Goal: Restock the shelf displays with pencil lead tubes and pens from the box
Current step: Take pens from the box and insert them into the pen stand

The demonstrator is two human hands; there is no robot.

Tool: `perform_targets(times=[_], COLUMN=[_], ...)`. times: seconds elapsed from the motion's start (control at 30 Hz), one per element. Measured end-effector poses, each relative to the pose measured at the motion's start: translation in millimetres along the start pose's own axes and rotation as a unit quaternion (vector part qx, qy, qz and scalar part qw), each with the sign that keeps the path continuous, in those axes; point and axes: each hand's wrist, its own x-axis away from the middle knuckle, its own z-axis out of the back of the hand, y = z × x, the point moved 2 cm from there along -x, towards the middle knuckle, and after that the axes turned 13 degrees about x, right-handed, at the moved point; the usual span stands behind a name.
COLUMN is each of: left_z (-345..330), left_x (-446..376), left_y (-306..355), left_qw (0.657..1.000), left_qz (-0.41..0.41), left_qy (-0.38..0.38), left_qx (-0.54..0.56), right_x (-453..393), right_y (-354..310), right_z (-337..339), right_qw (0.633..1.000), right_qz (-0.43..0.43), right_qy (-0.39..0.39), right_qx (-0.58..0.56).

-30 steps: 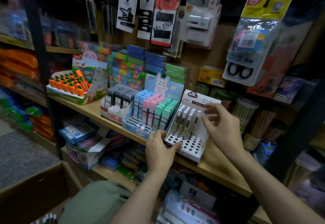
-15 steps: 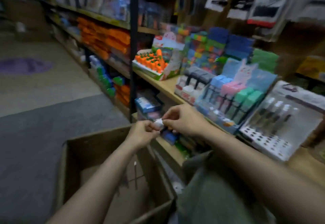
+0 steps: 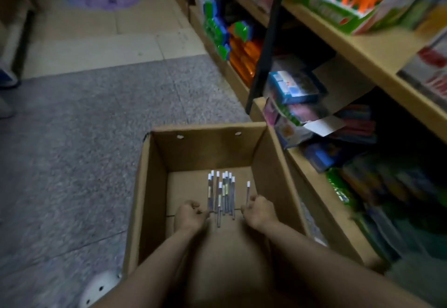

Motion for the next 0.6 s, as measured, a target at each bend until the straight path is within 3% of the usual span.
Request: perform_targets(times=[0.2, 0.37, 0.6], left_z=[-25.1, -51.2, -71.1], left_x=[-48.1, -63.7, -67.9], left_y=[-3.8, 11.5, 14.0], left_qw=[0.988, 0.979, 0.983], left_qz=[-0.048, -0.114, -0.070], left_qy=[-0.008, 0.023, 0.064], left_qx=[-0.145, -0.169, -0.159], right_x=[-50.7, -71.6, -83.1], right_y=[-6.2, -16.0, -21.8], right_z=[-32.4, -47.1, -48.1], right_qw=[0.997, 0.997, 0.997], right_qz=[-0.034, -0.032, -0.016], right_qy=[0.022, 0.064, 0.069], right_qx=[0.071, 0.043, 0.015])
